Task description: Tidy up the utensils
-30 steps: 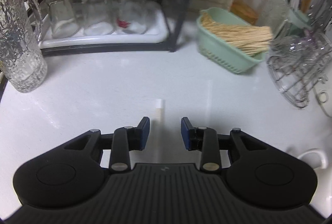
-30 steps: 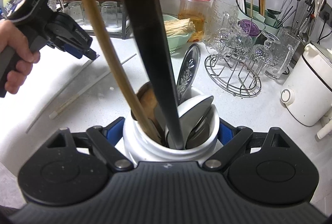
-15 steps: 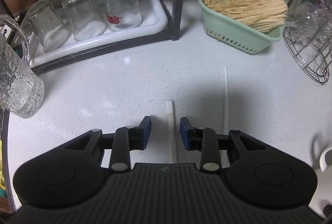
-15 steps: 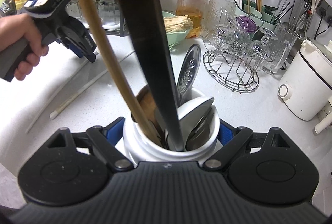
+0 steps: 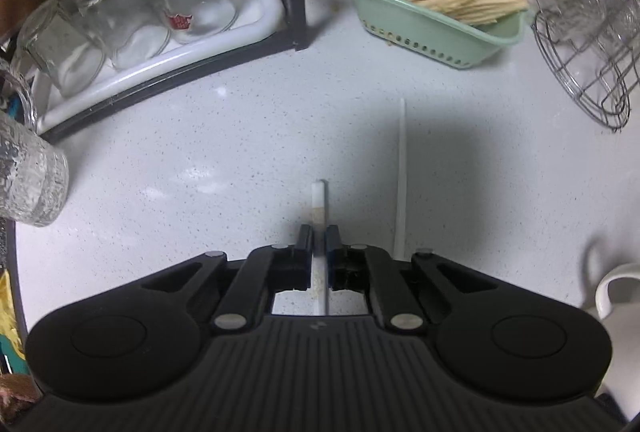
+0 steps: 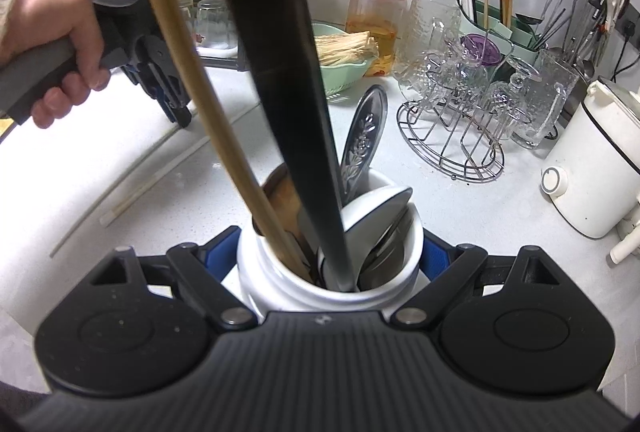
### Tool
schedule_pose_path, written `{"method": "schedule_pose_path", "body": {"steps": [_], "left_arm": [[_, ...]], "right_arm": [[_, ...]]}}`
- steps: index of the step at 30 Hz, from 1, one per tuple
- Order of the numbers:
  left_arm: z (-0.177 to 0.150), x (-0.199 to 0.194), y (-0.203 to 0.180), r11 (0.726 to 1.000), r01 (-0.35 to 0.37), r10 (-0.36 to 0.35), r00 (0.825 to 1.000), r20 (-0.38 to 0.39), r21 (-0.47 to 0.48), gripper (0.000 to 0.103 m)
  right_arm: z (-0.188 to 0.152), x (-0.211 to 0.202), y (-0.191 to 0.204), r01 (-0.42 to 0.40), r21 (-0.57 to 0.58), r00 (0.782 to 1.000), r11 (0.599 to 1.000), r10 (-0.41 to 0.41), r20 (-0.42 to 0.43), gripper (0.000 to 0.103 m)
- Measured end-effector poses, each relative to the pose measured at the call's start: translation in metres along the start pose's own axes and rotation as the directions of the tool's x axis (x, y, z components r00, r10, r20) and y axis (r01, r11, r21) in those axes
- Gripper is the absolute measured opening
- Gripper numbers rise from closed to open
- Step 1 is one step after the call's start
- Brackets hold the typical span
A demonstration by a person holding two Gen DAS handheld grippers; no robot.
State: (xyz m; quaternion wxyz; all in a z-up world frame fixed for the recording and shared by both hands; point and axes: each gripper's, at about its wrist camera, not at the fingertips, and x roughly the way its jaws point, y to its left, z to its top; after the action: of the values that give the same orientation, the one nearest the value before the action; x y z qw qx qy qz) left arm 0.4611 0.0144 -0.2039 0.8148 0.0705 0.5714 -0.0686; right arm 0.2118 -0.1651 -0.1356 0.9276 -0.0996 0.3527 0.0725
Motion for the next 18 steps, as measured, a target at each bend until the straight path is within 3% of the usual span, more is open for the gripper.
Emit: {"method": "schedule_pose_path", "body": {"steps": [4, 10, 18], "left_arm": [[-0.008, -0.008, 0.002, 0.999, 0.017, -0.017, 1.000, 0.012, -0.033, 0.007], [-0.026, -0.058, 0.004, 0.993, 0.070, -0.058, 0.991, 0.123, -0.091, 0.007], [-0.059, -0.132, -0.005, 0.974, 0.192, -0.155, 0.952, 0.264, -0.121, 0.007]], "right_arm": [[0.002, 0.001, -0.002, -0.027, -0.025, 1.000, 0.999, 0.027, 0.000, 0.092], [0.001, 0.004, -0.005, -0.058, -0.058, 0.998, 0.997, 0.059, 0.023, 0.092], [0.004, 0.010, -0.009, -0.091, -0.092, 0.994, 0.992, 0.096, 0.056, 0.092]]}}
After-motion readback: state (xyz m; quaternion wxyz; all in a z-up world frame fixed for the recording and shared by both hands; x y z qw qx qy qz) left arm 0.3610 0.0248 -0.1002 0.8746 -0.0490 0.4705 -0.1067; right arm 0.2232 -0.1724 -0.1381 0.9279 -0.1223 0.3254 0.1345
